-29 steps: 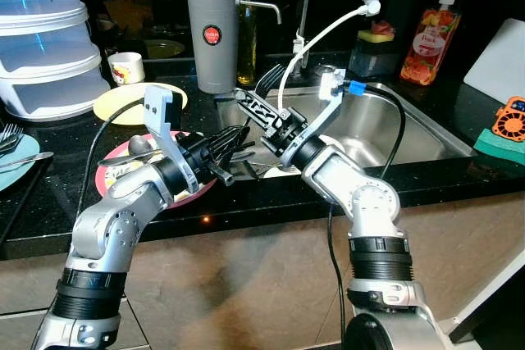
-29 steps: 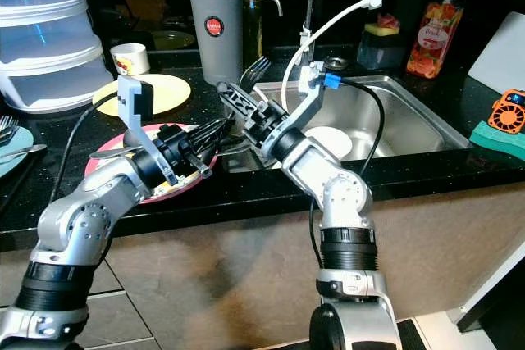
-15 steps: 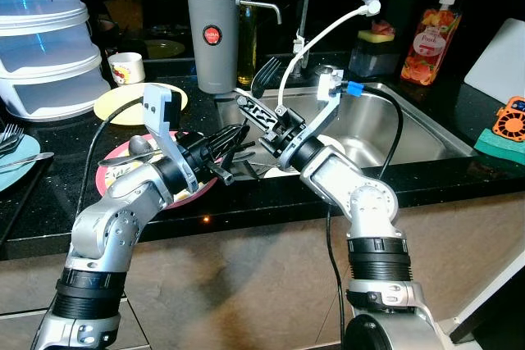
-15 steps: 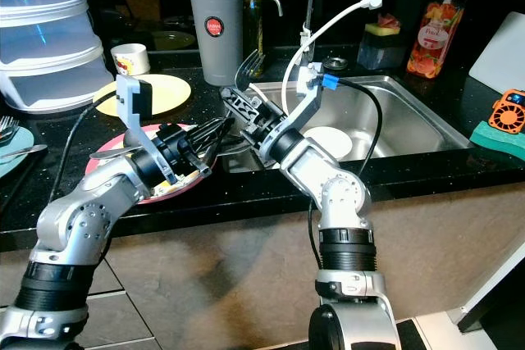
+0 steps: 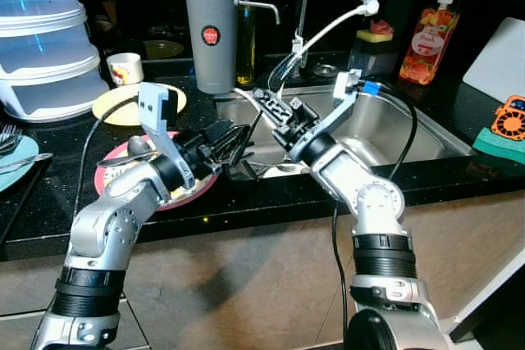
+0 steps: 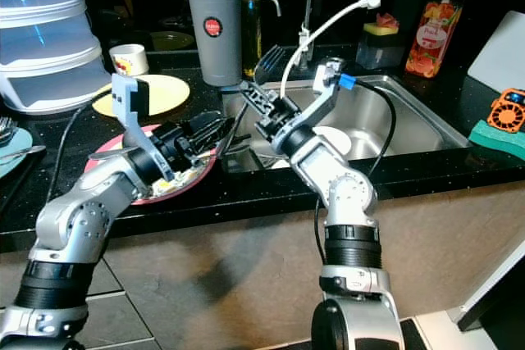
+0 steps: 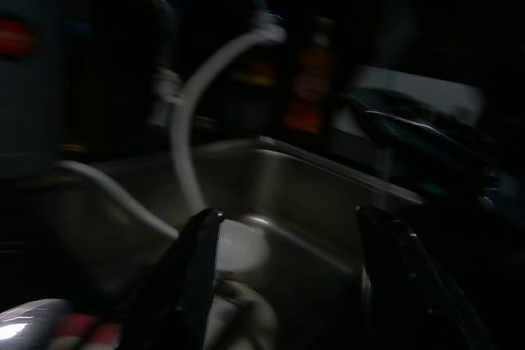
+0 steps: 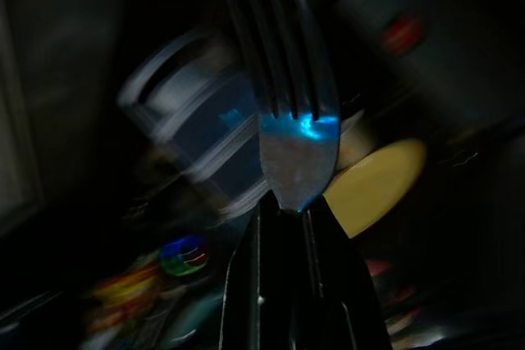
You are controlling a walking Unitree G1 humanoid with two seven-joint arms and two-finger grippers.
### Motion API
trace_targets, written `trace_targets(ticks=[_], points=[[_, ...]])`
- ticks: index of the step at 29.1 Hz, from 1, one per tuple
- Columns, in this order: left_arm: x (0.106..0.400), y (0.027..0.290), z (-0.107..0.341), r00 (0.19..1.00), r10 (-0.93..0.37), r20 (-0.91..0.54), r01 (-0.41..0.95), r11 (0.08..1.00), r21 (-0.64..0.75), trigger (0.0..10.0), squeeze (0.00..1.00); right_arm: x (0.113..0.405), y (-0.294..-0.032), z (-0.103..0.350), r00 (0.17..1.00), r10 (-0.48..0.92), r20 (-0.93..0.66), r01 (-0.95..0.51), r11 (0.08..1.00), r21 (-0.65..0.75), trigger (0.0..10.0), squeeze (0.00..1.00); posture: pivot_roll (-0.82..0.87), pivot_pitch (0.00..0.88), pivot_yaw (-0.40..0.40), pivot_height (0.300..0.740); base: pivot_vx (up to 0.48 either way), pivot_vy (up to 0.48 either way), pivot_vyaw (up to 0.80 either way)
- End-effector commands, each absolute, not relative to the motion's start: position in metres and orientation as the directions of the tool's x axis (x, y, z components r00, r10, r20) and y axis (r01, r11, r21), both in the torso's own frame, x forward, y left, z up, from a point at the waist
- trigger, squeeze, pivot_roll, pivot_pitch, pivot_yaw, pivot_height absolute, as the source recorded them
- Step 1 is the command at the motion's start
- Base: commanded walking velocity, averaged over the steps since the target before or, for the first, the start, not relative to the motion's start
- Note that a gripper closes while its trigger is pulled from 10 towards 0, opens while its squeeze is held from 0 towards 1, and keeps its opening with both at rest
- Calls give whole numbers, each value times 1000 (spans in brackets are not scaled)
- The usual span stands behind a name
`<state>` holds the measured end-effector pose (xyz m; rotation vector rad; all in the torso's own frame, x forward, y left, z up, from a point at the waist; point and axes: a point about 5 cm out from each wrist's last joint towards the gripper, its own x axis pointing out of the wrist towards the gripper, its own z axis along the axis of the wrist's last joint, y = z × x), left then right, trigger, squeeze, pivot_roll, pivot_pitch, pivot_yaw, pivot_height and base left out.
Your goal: Kitchen organization
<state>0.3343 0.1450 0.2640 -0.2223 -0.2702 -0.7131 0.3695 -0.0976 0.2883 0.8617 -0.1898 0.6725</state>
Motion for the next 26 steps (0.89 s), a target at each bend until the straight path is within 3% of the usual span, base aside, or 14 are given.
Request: trace_targets(ticks=[1,4,7,9,11,12,13,14,16,18,26], points=[[338,160,271,761,-553,339,609,789,-80,10000,0,376,-112,292,828,375,418,-561,581,590,0,0,81,6,14,740,0,0,0],[339,166,272,779,-524,345,579,812,-75,10000,0,380,-123,294,853,303,424,-509,659,553,0,0,81,6,14,740,0,0,0],[339,169,272,792,-498,353,558,825,-86,10000,0,386,-144,294,881,143,452,-406,720,563,0,0,79,0,14,740,0,0,0],[339,169,272,792,-498,353,558,825,-86,10000,0,386,-144,294,881,143,452,-406,720,563,0,0,79,0,14,740,0,0,0],[337,165,269,783,-521,340,574,816,-70,10000,0,388,-151,288,887,83,453,-343,776,529,0,0,81,0,16,740,0,0,0],[337,165,269,783,-521,340,574,816,-70,10000,0,388,-151,288,887,83,453,-343,776,529,0,0,81,0,16,740,0,0,0],[331,149,258,726,-634,268,655,756,14,10000,0,392,-150,279,891,64,450,-292,838,461,0,0,82,0,18,740,0,0,0],[331,149,258,726,-634,268,655,756,14,10000,0,392,-150,279,891,64,450,-292,838,461,0,0,82,0,18,740,0,0,0],[322,129,246,633,-750,192,757,652,49,10000,0,394,-145,273,884,75,462,-253,907,337,0,0,83,4,18,740,0,0,0],[320,119,241,600,-784,157,785,616,73,10000,0,396,-141,269,881,74,468,-227,933,279,0,0,83,7,17,740,0,0,0],[329,103,232,606,-793,66,778,608,157,10000,0,402,-128,258,878,62,474,-153,976,156,0,0,92,21,6,740,0,0,0]])
